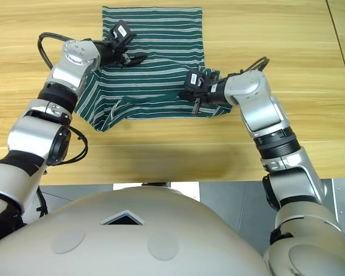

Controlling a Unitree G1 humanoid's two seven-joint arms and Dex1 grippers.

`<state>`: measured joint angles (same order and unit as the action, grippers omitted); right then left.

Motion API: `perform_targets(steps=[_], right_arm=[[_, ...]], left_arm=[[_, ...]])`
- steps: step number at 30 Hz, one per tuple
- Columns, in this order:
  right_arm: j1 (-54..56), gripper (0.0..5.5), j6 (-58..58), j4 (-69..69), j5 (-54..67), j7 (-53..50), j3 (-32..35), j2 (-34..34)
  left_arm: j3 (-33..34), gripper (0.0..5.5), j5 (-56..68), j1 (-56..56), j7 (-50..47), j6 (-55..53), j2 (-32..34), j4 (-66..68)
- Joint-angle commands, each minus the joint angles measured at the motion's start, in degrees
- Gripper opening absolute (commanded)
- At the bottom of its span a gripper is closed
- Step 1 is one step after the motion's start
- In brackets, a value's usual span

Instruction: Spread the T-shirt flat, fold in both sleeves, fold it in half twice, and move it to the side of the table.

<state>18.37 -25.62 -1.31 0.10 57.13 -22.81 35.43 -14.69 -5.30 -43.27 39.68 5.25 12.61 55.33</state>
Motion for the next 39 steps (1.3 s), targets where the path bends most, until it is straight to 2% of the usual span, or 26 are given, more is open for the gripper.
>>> perform_targets(steps=[1, 7, 17, 20, 22, 25, 34, 39], right_arm=[[1.4, 0.03, 1.8, -0.5, -1.2, -0.3, -0.3, -0.2], [-0.9, 0.03, 1.8, 5.6, 1.3, 2.8, 1.2, 1.8], [-11.0, 0.03, -1.7, 19.4, 9.4, 13.8, 3.4, 12.9], [-8.1, 0.03, -0.6, 17.9, 10.3, 10.2, 5.8, 9.4], [-5.7, 0.33, -0.9, 16.0, 10.4, 7.3, 7.0, 6.6], [-4.7, 0.90, -1.2, 15.4, 9.6, 6.4, 6.6, 6.7], [-0.9, 2.34, -0.6, 8.9, 3.1, 3.4, -0.4, 2.8], [1.4, 2.40, 2.0, 2.7, 0.5, 0.4, -1.1, -1.0]], left_arm=[[-0.2, 3.35, -1.2, 0.2, 0.5, -0.4, -0.1, 0.2], [-0.2, 3.35, -1.4, -0.1, 0.0, -0.4, -0.4, 0.8], [0.7, 3.35, -2.1, -1.3, -1.3, 0.2, 0.1, 4.0], [1.0, 3.35, -2.4, -1.3, -1.6, 0.5, 0.1, 4.6], [0.9, 3.35, -2.6, -1.4, -1.6, 0.6, -0.3, 4.9], [0.8, 3.35, -2.8, -1.2, -1.2, 0.6, -0.7, 4.5], [0.6, 3.35, -3.0, -1.3, -0.7, 0.4, -1.5, 4.5], [0.3, 3.35, -3.2, -1.2, -0.7, 0.5, -2.0, 4.6]])
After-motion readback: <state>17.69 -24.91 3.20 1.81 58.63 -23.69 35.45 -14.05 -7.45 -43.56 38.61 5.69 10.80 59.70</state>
